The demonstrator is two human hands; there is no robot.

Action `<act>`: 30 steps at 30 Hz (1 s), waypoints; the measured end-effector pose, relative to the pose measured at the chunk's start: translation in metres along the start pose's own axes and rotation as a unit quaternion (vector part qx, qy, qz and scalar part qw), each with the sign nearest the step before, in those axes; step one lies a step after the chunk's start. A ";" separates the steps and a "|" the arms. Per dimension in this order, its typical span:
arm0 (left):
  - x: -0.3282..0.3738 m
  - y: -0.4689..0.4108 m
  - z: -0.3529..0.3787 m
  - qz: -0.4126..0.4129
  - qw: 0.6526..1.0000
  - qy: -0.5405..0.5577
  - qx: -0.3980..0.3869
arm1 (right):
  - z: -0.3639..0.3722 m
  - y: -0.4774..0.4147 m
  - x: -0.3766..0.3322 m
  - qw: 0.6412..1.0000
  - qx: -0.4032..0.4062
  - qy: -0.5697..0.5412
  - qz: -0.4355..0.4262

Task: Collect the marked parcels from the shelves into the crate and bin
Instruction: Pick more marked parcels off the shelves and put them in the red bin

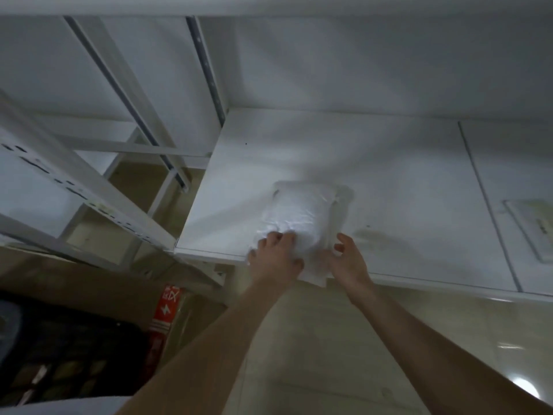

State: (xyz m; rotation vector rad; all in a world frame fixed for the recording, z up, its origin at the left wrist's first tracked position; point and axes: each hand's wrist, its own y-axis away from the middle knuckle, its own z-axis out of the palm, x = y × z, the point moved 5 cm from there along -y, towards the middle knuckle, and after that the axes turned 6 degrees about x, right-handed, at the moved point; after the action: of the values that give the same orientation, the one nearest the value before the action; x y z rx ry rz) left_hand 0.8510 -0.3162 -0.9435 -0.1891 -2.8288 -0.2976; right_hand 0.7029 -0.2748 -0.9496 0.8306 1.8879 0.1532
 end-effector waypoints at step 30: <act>0.170 0.224 -0.102 -0.258 0.690 0.587 -0.336 | -0.306 0.169 0.009 0.901 0.156 0.125 -0.385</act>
State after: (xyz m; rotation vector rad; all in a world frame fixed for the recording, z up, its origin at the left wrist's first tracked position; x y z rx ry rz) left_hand 0.7525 -0.1049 -0.7558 0.5052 -1.3166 -1.0942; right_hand 0.5224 -0.0644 -0.7370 0.2107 2.3846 -0.5702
